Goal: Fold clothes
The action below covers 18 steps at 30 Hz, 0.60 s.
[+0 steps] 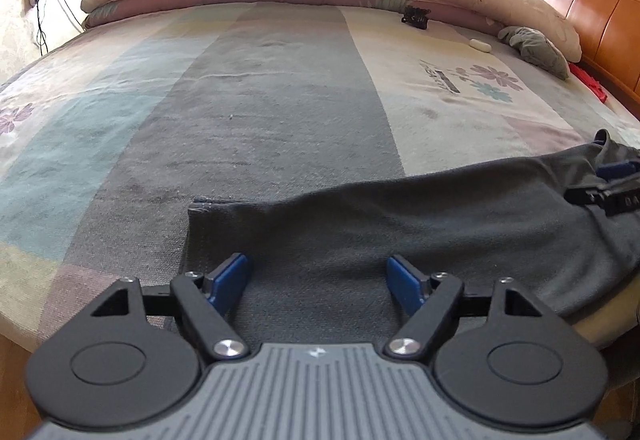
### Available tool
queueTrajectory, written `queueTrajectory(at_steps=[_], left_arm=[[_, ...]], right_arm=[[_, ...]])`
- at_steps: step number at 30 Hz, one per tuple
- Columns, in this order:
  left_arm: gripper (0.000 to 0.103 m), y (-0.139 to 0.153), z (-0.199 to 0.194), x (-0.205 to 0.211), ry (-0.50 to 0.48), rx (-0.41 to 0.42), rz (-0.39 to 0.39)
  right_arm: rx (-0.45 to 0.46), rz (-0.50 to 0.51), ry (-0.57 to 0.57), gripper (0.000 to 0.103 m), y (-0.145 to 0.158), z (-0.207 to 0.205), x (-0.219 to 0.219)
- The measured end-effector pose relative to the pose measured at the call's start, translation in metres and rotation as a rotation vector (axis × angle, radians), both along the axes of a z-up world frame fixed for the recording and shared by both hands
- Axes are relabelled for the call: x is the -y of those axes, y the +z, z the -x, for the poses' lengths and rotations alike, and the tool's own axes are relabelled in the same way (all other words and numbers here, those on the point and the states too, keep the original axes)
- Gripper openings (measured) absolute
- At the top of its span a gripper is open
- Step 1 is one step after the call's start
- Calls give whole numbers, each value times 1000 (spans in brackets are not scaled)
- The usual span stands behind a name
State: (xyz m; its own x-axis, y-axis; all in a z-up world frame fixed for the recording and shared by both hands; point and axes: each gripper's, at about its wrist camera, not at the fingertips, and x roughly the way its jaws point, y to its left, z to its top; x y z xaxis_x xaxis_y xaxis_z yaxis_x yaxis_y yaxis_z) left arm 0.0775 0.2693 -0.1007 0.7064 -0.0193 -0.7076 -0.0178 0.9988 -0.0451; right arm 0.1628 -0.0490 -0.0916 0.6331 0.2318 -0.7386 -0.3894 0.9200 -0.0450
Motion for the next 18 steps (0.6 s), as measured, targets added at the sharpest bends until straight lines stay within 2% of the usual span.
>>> queueTrajectory(at_steps=[2,5,8,10,13,14,16,18], left_arm=[[79,1,-2,1,-1,-8,-7],[79,5,-5,4,1,-23,-23],[78,14,-6,11,-11,-23,-19],[78,24,-7,20,-44,-2,12],[78,40,-10,38,-104,27,68],[78,44,-17,50,-139,30,99],[78,52,-32,75,-210,34,164],[78,60,-47,99,-282,39,228]], right_arm=[[-2,-7,43,103,2,18,5],[-37,-102,76,103,14,28,28],[36,-79,-14,103,24,28,60],[75,-1,-68,103,19,24,83],[52,80,-120,103,1,19,113],[24,63,-125,103,-6,18,123],[-12,-76,-164,103,-13,19,144],[3,-129,-173,103,-15,22,152]])
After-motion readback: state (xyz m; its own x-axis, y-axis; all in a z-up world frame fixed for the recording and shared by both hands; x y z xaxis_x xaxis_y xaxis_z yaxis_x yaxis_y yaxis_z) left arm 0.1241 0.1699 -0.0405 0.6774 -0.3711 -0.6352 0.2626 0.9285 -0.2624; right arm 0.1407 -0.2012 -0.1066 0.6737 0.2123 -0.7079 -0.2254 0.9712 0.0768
